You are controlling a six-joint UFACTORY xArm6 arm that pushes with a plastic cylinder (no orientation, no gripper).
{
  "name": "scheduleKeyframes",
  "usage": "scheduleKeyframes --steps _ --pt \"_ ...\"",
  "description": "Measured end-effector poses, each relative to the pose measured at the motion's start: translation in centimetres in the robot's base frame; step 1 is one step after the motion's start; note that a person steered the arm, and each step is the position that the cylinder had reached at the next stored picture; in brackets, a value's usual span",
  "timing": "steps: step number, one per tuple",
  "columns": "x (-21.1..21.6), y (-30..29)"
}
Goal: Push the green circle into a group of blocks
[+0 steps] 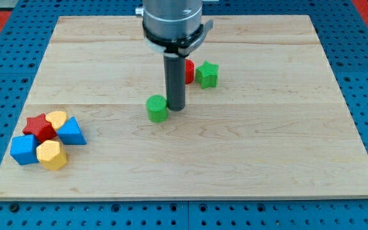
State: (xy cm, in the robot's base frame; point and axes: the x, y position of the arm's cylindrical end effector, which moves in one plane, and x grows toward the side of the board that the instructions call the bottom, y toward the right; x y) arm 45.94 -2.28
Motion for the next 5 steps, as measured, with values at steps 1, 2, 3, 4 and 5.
scheduleKeyframes --steps 1,2,3,4,5 --pt "2.6 -2.2" --pt "3.3 -3.7" --pt "0.8 -2.1" --pt "0.8 -5.7" --pt "1.1 -8.9"
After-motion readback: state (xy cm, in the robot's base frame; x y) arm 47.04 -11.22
